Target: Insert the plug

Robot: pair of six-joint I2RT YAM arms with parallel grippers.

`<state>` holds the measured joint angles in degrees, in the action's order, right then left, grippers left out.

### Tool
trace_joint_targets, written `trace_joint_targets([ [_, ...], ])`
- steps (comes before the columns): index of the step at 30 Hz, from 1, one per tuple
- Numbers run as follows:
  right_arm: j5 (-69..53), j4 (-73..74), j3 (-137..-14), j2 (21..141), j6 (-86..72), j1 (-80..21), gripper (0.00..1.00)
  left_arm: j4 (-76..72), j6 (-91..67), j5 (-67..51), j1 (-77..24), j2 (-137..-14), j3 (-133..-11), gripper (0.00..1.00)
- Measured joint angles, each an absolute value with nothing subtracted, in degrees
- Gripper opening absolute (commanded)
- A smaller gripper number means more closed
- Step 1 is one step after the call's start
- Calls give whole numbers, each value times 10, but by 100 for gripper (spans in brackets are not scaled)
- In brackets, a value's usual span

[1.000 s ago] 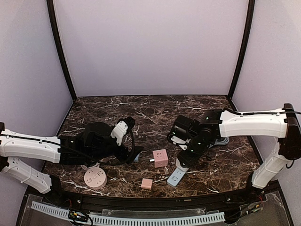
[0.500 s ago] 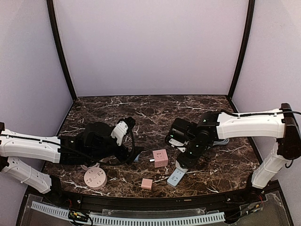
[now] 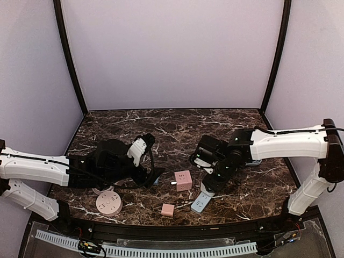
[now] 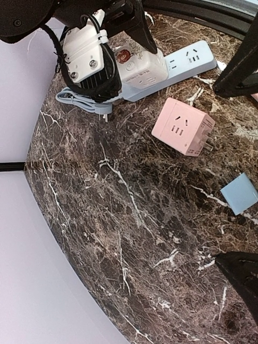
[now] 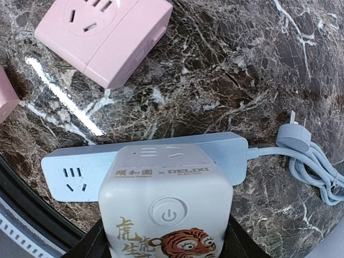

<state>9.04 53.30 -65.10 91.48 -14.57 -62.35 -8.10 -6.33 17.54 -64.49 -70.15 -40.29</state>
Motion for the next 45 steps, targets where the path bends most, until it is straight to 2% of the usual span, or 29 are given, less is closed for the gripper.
trace_joint_targets([
  [14, 86, 480, -590, 887, -176, -623, 0, -82, -64, 167, -645, -701, -403, 100],
  [45, 61, 494, -627, 924, -198, -586, 0, -90, -64, 160, -645, -702, -400, 100],
])
